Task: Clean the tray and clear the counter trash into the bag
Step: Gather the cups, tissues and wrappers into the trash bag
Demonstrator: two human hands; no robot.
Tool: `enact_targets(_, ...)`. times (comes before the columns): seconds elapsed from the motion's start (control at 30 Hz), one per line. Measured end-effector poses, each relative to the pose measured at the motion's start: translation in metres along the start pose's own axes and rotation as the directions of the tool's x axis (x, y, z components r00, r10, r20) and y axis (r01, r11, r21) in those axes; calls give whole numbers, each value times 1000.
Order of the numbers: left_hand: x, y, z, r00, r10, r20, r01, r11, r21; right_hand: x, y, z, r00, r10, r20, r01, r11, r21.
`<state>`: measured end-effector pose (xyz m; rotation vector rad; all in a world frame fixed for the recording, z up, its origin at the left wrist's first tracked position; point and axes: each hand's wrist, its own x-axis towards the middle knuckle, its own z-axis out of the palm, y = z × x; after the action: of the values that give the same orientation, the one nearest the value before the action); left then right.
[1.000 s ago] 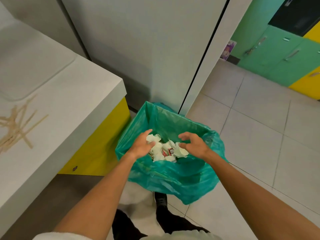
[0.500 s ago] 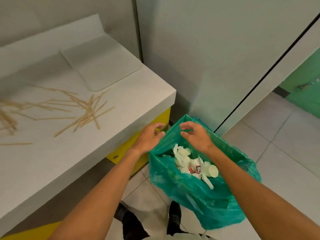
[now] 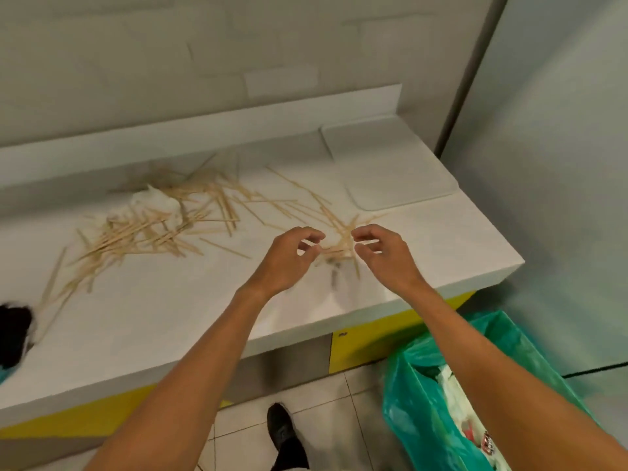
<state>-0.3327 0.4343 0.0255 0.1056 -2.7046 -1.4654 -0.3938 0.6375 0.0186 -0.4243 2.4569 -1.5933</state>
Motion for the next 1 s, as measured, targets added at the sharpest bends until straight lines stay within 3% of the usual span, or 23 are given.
enact_targets(0.47,-1,-138,-202,948,-123,-293,148,987,63,113,-88,204,964,-113,239,109,994,27)
enact_targets(0.63,-7,-190,-260,875,-184,-448,277,949,151,137,-104,260,934,-126,335,119,992,42)
enact_targets(0.8,-5,-229,-299,755,-262,-601,417,899,132,159,-120,301,915,-143,378,146,989,21)
enact_targets(1.0,5,-258,-331,676,-329,-660,520,847,111,192,-127,339,883,-111,456,189,973,-130)
